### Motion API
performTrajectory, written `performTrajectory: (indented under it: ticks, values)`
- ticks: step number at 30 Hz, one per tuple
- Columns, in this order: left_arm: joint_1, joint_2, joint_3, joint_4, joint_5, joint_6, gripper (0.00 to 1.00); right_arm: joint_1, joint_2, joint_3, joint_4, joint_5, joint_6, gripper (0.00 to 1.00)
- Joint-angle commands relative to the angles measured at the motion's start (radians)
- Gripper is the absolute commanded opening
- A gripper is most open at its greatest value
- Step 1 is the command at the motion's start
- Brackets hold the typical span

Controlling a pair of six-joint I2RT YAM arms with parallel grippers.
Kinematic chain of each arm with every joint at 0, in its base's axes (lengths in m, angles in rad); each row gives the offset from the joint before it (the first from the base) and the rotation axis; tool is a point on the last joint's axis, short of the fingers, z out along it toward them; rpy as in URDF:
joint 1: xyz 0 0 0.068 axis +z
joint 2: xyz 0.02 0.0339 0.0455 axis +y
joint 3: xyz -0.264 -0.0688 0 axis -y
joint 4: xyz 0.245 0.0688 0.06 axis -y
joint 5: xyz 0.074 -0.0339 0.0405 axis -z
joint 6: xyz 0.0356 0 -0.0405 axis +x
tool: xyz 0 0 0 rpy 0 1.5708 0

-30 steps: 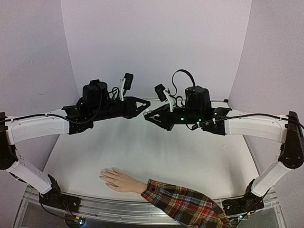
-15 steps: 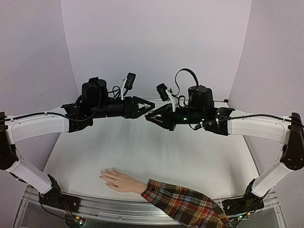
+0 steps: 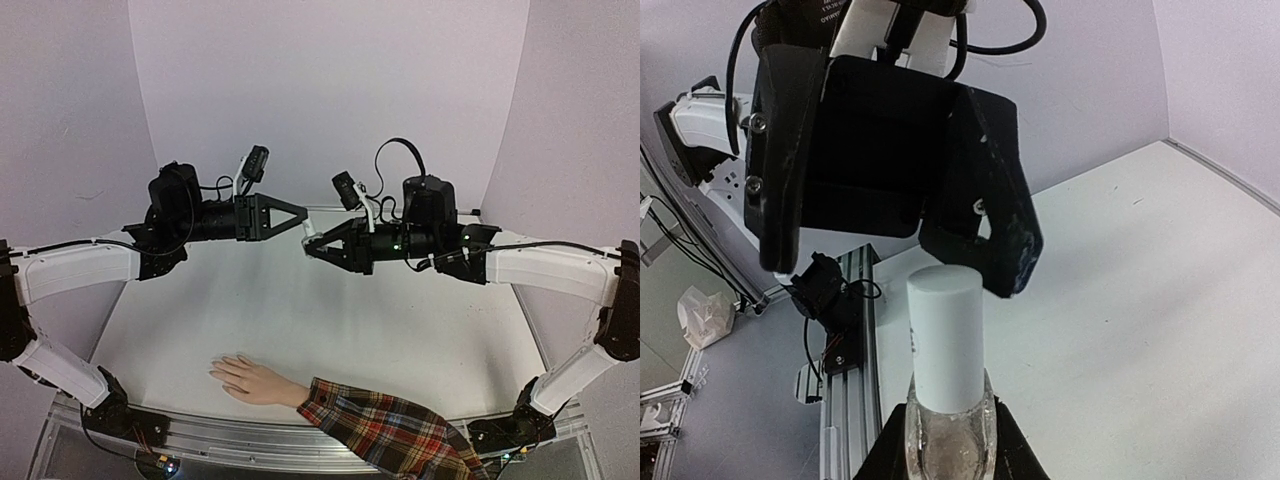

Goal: Paint the nails

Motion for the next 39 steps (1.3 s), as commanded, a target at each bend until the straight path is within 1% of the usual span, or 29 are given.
performTrajectory:
  ticks: [1, 4, 8, 12, 13, 18, 21, 24, 25, 26, 27, 29, 30, 31, 32, 33, 34, 35, 37, 38, 39]
  values:
    - [-0.004, 0.010, 0.041, 0.035, 0.070, -0.003, 0.51, 0.001, -0.002, 0.061, 0.058, -0.022, 0.021, 0.00]
    - [-0.005, 0.007, 0.051, -0.005, 0.067, 0.021, 0.51, 0.001, 0.010, 0.077, 0.058, -0.021, 0.027, 0.00]
    - [-0.008, 0.006, 0.071, -0.064, 0.044, 0.055, 0.46, 0.000, 0.020, 0.087, 0.059, -0.017, 0.027, 0.00]
    - [-0.008, 0.008, 0.091, -0.102, 0.005, 0.073, 0.32, 0.001, 0.036, 0.098, 0.057, -0.017, 0.028, 0.00]
    - [-0.008, 0.009, 0.095, -0.108, -0.003, 0.076, 0.30, 0.001, 0.039, 0.100, 0.056, -0.014, 0.028, 0.00]
    - [-0.009, 0.019, 0.114, -0.143, -0.025, 0.089, 0.27, 0.002, 0.046, 0.101, 0.048, 0.006, 0.018, 0.00]
    - [-0.014, 0.025, 0.122, -0.160, -0.030, 0.096, 0.19, 0.001, 0.042, 0.099, 0.038, 0.038, 0.012, 0.00]
    - [-0.030, 0.031, 0.149, -0.216, -0.054, 0.133, 0.10, 0.001, 0.039, 0.096, 0.037, 0.092, 0.015, 0.00]
    - [-0.036, 0.033, 0.161, -0.240, -0.079, 0.151, 0.05, 0.004, 0.039, 0.095, 0.036, 0.135, 0.019, 0.00]
    - [-0.048, 0.032, 0.177, -0.279, -0.137, 0.178, 0.02, 0.012, 0.036, 0.093, 0.031, 0.225, 0.020, 0.00]
    - [-0.068, 0.032, 0.203, -0.344, -0.242, 0.207, 0.00, 0.033, 0.031, 0.088, 0.020, 0.389, 0.015, 0.00]
    - [-0.125, 0.041, 0.275, -0.540, -0.632, 0.239, 0.00, 0.121, 0.024, 0.083, 0.003, 0.918, -0.050, 0.00]
    - [-0.154, 0.049, 0.312, -0.609, -0.805, 0.225, 0.00, 0.176, 0.035, 0.089, 0.019, 1.134, -0.093, 0.00]
    - [-0.167, 0.057, 0.334, -0.660, -0.943, 0.195, 0.00, 0.211, 0.056, 0.102, 0.046, 1.309, -0.137, 0.00]
    - [-0.174, 0.062, 0.345, -0.684, -1.000, 0.163, 0.00, 0.231, 0.086, 0.120, 0.061, 1.391, -0.183, 0.00]
    - [-0.176, 0.063, 0.347, -0.693, -1.031, 0.136, 0.00, 0.245, 0.101, 0.144, 0.068, 1.447, -0.215, 0.00]
    - [-0.176, 0.060, 0.344, -0.689, -1.033, 0.112, 0.00, 0.253, 0.119, 0.163, 0.072, 1.462, -0.237, 0.00]
    - [-0.177, 0.056, 0.337, -0.661, -0.995, 0.105, 0.00, 0.255, 0.129, 0.177, 0.068, 1.442, -0.249, 0.00]
    - [-0.173, 0.048, 0.324, -0.612, -0.899, 0.117, 0.00, 0.254, 0.126, 0.183, 0.060, 1.328, -0.264, 0.00]
    - [-0.172, 0.043, 0.316, -0.583, -0.839, 0.132, 0.00, 0.253, 0.117, 0.175, 0.060, 1.243, -0.283, 0.00]
    - [-0.171, 0.032, 0.305, -0.544, -0.761, 0.143, 0.04, 0.253, 0.107, 0.163, 0.059, 1.143, -0.308, 0.00]
